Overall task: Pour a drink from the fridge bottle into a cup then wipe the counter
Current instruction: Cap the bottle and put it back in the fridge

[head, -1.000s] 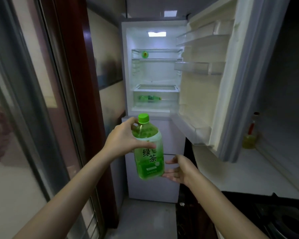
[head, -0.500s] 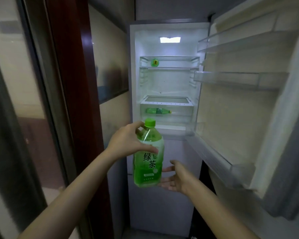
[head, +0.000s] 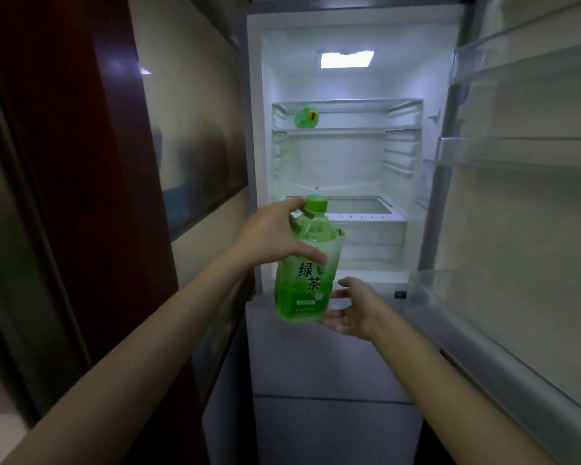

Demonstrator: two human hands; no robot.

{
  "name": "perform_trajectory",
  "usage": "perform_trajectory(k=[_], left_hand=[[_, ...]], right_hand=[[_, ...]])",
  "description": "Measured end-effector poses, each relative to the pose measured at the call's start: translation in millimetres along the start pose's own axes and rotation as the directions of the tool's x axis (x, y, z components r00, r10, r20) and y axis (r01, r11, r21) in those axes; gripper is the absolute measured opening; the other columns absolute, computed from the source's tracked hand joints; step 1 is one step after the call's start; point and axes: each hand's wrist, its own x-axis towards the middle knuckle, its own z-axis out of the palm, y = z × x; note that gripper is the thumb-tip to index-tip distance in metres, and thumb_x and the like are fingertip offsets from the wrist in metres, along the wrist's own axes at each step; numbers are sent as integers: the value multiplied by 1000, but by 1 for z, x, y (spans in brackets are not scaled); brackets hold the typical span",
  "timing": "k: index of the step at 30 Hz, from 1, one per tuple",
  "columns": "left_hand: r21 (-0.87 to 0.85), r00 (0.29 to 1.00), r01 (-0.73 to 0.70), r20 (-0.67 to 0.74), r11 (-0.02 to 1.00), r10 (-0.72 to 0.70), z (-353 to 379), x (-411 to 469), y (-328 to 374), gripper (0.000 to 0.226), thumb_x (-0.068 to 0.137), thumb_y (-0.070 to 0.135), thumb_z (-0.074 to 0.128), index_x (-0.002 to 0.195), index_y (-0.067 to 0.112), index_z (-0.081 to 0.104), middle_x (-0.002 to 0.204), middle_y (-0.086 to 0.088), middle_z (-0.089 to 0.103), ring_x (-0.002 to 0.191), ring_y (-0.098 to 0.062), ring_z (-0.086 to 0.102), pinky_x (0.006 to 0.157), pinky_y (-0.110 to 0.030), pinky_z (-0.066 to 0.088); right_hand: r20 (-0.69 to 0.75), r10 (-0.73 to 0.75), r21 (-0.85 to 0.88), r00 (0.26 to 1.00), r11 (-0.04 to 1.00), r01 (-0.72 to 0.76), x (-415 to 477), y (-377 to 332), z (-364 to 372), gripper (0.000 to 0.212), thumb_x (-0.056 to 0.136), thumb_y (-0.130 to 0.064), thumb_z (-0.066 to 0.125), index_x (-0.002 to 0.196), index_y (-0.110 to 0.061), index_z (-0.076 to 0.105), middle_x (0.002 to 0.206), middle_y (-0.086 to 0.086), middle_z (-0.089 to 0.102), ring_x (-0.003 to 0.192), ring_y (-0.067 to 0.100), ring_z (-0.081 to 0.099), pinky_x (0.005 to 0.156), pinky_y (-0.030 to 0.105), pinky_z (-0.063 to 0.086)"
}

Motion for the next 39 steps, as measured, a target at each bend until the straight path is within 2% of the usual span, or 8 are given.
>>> perform_trajectory(k=[6, 10, 15, 21, 25, 32, 37, 39], left_hand=[[-95, 1000, 15, -2, 995, -15, 8, 71, -35, 87, 43, 49, 94, 122, 32, 62, 94, 14, 66, 89, -9, 66, 83, -33, 56], [-139, 1000, 10, -3, 990, -11, 15, 129, -52, 89, 45, 42, 96, 126, 31, 60, 94, 14, 65, 88, -7, 66, 84, -35, 56], [-193, 999, 22, -37, 981, -30, 22, 203, -74, 85, 50, 25, 97, 127, 25, 59, 90, 13, 68, 77, 1, 66, 63, -14, 54], [-235, 998, 46, -30, 971, -55, 34, 281, -101, 70, 57, 11, 93, 115, 25, 58, 94, 6, 70, 81, -7, 68, 63, -16, 56], [-254, 996, 63, -42, 965, -76, 44, 326, -120, 77, 56, 10, 93, 122, 23, 56, 93, 7, 68, 84, -8, 67, 64, -19, 54], [-228, 985, 136, -73, 964, -156, 73, 384, -146, 84, 56, 13, 94, 128, 16, 51, 105, 6, 60, 95, -15, 60, 74, -24, 51], [-180, 975, 180, -100, 967, -200, 85, 412, -166, 82, 57, 13, 93, 127, 14, 50, 106, 4, 58, 95, -14, 55, 77, -26, 43], [-186, 973, 196, -86, 963, -214, 88, 422, -173, 82, 59, 11, 92, 127, 14, 49, 107, 4, 56, 97, -16, 54, 78, -26, 42]], right_hand=[[-65, -47, -5, 997, 999, 47, 54, -49, 3, 22, 97, -26, 37, 95, -7, 50, 102, 28, 55, 80, 34, 60, 60, 37, 51], [-96, -108, -62, 989, 993, 103, 98, -87, 5, 24, 87, -2, 32, 104, -5, 49, 95, 27, 56, 81, 33, 59, 73, 37, 54], [-140, -226, -105, 964, 971, 213, 159, -143, 9, 33, 81, 11, 26, 89, -5, 53, 91, 18, 54, 86, 31, 58, 91, 41, 53], [-92, -289, -129, 953, 952, 276, 226, -202, 13, 56, 82, 9, 23, 124, -12, 53, 120, 22, 47, 96, 37, 60, 79, 40, 56], [-112, -268, -104, 957, 961, 257, 271, -233, 6, 42, 90, -3, 31, 129, -7, 49, 132, 28, 42, 116, 45, 52, 89, 45, 54], [-115, -227, -112, 967, 970, 214, 325, -272, 12, 42, 96, -31, 31, 130, -10, 45, 141, 30, 39, 116, 46, 53, 89, 47, 52], [-3, -393, -305, 920, 876, 374, 353, -279, 19, 47, 101, -43, 22, 114, -8, 50, 94, 14, 61, 71, 23, 59, 40, 19, 46], [50, -447, -472, 893, 778, 416, 363, -284, 23, 36, 102, -35, 29, 103, -8, 53, 79, 9, 58, 64, 19, 55, 46, 23, 48]])
